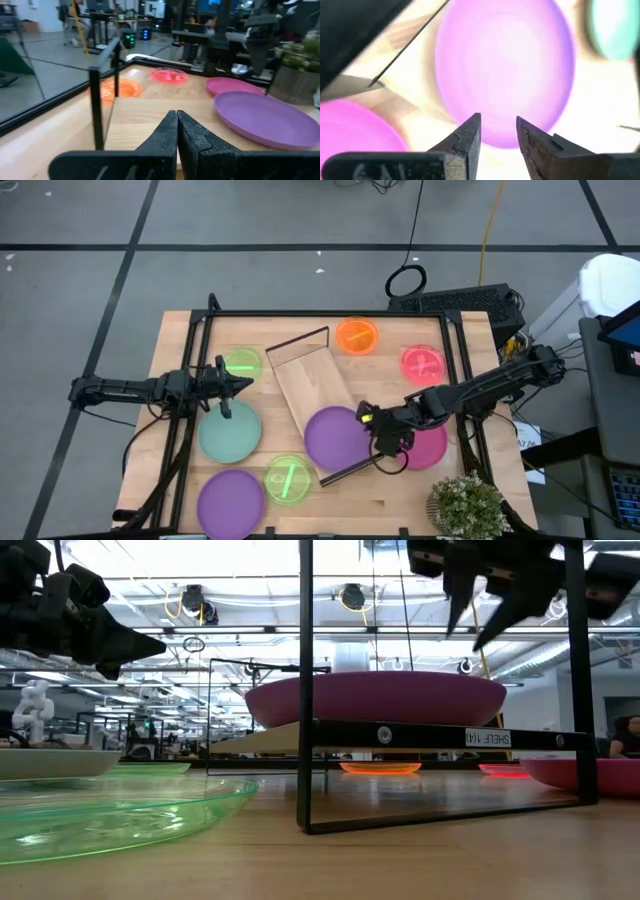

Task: Place and stack plates onto a shelf
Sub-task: Put the top yellow green plate on the shelf

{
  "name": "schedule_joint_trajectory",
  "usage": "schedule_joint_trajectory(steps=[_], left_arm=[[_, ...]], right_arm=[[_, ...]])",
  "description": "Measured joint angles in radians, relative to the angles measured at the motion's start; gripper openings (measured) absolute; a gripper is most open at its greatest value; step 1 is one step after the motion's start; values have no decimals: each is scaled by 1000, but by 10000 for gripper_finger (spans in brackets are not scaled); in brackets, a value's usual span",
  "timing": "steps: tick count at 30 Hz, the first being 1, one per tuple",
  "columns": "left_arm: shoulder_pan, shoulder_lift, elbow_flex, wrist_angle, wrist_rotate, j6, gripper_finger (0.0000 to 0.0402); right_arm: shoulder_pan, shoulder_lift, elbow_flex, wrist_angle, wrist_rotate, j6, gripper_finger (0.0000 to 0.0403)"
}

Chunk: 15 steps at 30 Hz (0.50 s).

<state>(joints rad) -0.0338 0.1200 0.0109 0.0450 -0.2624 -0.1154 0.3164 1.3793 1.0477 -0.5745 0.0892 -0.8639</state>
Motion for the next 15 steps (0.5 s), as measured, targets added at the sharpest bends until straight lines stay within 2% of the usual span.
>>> schedule_joint_trajectory(steps=[10,15], left_arm=[[0,62,0,3,-28,-36,1],[0,141,0,5,-28,-70,1]], right_arm=[[0,-129,0,-64,144,262,105],[0,-196,0,-115,148,440,105]])
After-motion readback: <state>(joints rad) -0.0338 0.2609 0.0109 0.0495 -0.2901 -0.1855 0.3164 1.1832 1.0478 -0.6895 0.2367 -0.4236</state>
